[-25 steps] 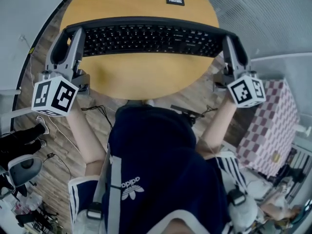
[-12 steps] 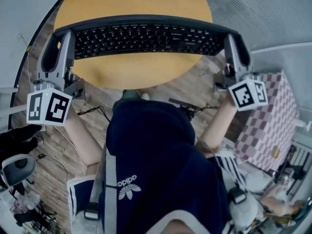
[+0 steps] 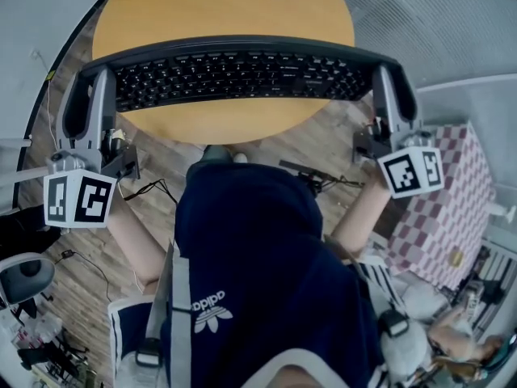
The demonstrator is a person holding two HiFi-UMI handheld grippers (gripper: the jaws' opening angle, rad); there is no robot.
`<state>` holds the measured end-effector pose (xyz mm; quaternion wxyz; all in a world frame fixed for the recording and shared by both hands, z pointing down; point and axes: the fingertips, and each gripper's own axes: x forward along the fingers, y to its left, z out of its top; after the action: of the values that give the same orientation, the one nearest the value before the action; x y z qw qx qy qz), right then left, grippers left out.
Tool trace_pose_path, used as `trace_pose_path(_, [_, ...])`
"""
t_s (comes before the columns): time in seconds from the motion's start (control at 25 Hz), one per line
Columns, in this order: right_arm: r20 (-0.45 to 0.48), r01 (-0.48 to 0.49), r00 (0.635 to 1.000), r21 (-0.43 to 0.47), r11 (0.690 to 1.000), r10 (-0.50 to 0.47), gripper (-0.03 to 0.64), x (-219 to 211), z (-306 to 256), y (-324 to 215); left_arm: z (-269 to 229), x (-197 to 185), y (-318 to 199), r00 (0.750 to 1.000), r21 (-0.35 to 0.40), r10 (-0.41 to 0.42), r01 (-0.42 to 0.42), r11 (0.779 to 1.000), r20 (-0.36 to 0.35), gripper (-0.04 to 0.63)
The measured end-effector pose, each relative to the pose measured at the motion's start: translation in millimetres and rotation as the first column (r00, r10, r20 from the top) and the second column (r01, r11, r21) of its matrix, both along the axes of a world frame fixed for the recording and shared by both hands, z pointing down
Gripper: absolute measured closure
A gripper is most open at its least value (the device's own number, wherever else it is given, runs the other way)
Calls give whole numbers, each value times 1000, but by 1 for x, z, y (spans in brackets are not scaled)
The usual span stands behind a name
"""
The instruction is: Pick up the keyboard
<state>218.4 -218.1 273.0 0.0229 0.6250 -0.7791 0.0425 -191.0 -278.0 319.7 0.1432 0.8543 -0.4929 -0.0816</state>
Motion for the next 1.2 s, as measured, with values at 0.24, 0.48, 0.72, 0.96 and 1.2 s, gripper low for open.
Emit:
trace_pose_path(0.24, [7,-6,1000,4,1000,5,457,-1,-1,1,-4,-3,2,1000,1,2,-2,1000,11,403])
trace_pose_path(0.48, [3,-17,1000,-2,1000,17,457,-1,0,2,-1,-1,-2,1000,-7,14,-14,1000,6,403])
trace_pose_path(0.72, [-17,-18,1000,-4,1000,18,458,-1,0,3,0,-1,-1,1000,-4,15,-15,1000,-7,403])
trace_pose_path(0.96, [-10,-18,1000,-4,1000,18,458,1,3,1,4,1,-3,1000,-12,18,-18,1000,-9,403])
trace_pose_path(1.2, [-5,-15,1000,6,1000,15,457,0,1,2,-1,-1,-1,1000,-1,15,-15,1000,-8,403])
